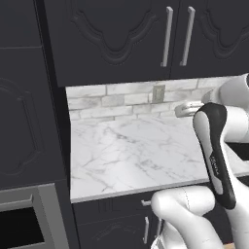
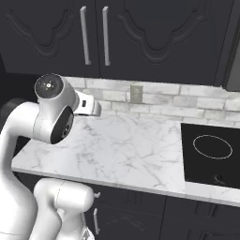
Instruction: Move the mayonnaise and condiment bottle from the cabinet to the dining counter.
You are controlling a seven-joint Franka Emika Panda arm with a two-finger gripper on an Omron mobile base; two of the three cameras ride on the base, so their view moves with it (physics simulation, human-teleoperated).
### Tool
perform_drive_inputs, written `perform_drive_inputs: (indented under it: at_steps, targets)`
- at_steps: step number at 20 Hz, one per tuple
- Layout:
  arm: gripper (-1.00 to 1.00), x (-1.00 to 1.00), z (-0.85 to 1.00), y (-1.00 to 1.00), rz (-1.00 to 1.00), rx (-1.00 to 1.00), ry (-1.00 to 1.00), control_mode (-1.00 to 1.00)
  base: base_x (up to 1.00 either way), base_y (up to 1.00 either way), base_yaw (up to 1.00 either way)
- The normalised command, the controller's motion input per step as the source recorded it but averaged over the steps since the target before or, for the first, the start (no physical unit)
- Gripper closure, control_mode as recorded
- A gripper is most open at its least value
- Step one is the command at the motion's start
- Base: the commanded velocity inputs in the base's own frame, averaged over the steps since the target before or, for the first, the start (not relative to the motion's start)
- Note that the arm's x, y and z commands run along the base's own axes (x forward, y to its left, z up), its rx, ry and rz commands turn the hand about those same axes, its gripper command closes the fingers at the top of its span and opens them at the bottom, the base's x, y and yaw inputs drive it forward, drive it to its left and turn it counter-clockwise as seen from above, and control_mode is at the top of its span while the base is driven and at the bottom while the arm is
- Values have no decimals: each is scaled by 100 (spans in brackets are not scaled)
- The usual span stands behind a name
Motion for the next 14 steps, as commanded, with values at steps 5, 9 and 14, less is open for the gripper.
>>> perform_drive_inputs:
  at_steps: [5,9,14]
  targets:
    - [-100,-18,50,-33,-3,4,-33,-100,0,0,0]
    - [-100,-4,54,-24,0,3,-37,-100,0,0,0]
    - [-100,0,53,-16,0,4,-37,-100,0,0,0]
